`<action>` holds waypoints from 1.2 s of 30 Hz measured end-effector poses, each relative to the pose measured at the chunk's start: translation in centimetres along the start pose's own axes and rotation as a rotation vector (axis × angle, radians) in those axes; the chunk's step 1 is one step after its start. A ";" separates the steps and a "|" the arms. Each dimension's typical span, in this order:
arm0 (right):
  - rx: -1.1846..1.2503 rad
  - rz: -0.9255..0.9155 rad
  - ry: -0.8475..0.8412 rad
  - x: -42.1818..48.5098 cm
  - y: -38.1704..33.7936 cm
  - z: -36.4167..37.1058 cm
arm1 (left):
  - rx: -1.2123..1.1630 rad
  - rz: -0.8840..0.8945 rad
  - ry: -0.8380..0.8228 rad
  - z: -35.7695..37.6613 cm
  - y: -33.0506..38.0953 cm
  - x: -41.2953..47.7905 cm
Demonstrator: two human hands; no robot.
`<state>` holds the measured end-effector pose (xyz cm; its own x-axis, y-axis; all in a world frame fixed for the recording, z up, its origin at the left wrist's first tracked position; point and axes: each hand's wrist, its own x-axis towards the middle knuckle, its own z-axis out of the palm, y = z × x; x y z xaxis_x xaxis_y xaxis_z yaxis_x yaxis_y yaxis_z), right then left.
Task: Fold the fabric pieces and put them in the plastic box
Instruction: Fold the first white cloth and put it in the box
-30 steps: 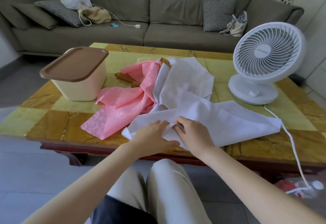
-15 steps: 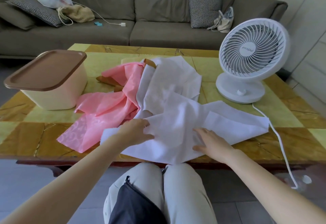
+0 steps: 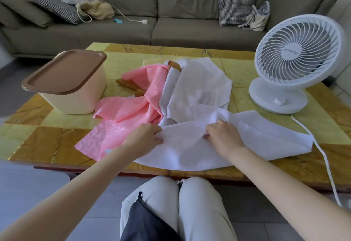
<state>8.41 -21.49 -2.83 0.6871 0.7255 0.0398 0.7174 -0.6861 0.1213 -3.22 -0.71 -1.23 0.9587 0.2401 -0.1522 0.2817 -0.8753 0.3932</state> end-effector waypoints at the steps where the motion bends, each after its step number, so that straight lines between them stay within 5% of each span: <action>1: 0.006 0.040 0.079 -0.5 0.4 -0.6 | -0.040 -0.001 0.059 -0.1 0.1 0.0; 4: -0.032 0.082 0.296 -3.8 1.7 -2.1 | -0.040 0.090 0.099 1.0 1.4 -0.2; 5: -0.051 0.126 0.242 -5.5 1.8 -2.4 | 0.021 0.132 0.058 1.8 2.0 -0.3; 9: 0.017 0.207 -0.238 -11.7 1.5 -0.3 | 0.135 0.191 -0.148 5.3 3.4 -0.7; 13: 0.537 0.250 -0.625 -12.3 2.1 -0.5 | -0.071 0.188 0.069 5.7 3.3 0.2; 15: 0.661 0.292 -0.539 -10.4 2.8 -1.0 | -0.128 0.161 0.186 5.1 2.9 1.5; 18: 0.616 0.286 -0.190 -6.1 3.3 -1.1 | 0.035 0.042 0.066 4.6 2.5 3.2; 20: 0.507 0.243 -0.101 -3.5 3.2 -0.7 | 0.104 -0.001 -0.006 4.6 2.8 3.5; 25: 0.074 0.071 -0.154 0.2 3.3 1.1 | 0.106 0.278 0.114 5.3 4.5 1.5; 29: -0.139 0.014 -0.172 -0.8 3.7 1.5 | 0.225 0.364 -0.067 6.4 5.1 -0.4; 32: 0.079 0.095 -0.389 -3.9 4.5 1.5 | 0.211 0.279 -0.261 6.7 4.9 -0.7; 34: 0.333 0.163 -0.529 -5.6 5.4 1.3 | 0.215 0.254 -0.287 7.1 5.0 -0.5; 36: 0.472 0.271 -0.499 -5.9 6.3 1.3 | 0.231 0.202 -0.202 7.3 4.5 0.4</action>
<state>9.03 -30.16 -3.59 0.7376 0.4930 -0.4614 0.4109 -0.8699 -0.2727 -1.88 -7.64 -6.08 0.9605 -0.0144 -0.2778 0.0495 -0.9739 0.2215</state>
